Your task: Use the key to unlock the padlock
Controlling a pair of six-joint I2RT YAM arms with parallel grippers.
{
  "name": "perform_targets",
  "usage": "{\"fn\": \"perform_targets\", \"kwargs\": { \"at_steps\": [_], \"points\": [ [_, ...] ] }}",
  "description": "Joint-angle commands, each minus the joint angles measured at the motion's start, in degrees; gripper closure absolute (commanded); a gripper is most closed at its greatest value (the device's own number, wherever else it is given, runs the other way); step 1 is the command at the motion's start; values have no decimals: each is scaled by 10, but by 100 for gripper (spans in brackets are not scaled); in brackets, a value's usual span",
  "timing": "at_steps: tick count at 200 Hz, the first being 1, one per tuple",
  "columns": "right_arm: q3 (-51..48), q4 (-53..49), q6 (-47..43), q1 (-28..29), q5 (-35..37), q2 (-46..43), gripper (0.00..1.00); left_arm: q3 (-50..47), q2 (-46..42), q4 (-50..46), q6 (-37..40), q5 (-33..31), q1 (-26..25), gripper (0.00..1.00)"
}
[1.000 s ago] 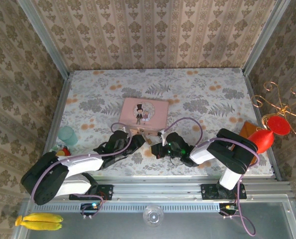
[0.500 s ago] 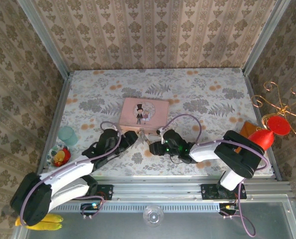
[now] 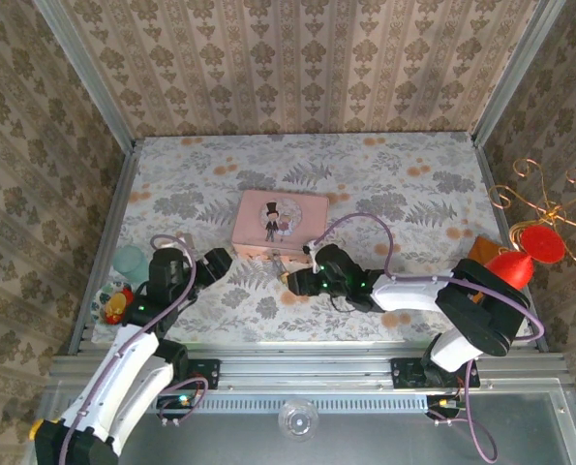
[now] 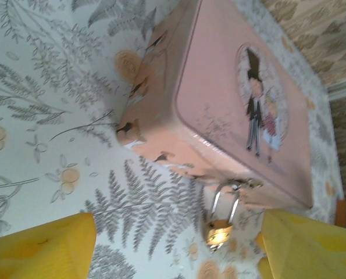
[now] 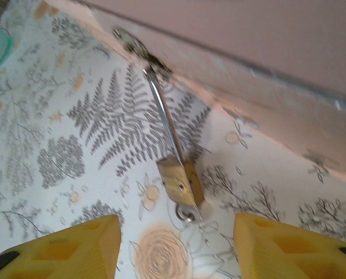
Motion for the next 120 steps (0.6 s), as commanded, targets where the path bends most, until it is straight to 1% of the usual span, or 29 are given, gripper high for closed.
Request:
{"fn": "perform_targets", "kwargs": {
  "at_steps": [1,21,38,61,120],
  "points": [
    [27,-27,16,-7,12,-5,44,18,-10,-38,62,62,42,22],
    [38,-21,26,-11,3,3,45,19,-18,-37,84,98,79,20],
    [50,-27,28,-11,-2,16,46,22,-18,-39,103,114,95,19],
    [58,-26,34,-10,-2,36,47,19,-19,-39,118,121,105,19],
    [80,-23,30,3,13,99,50,-3,-22,-16,122,139,123,18]
  ]
}}
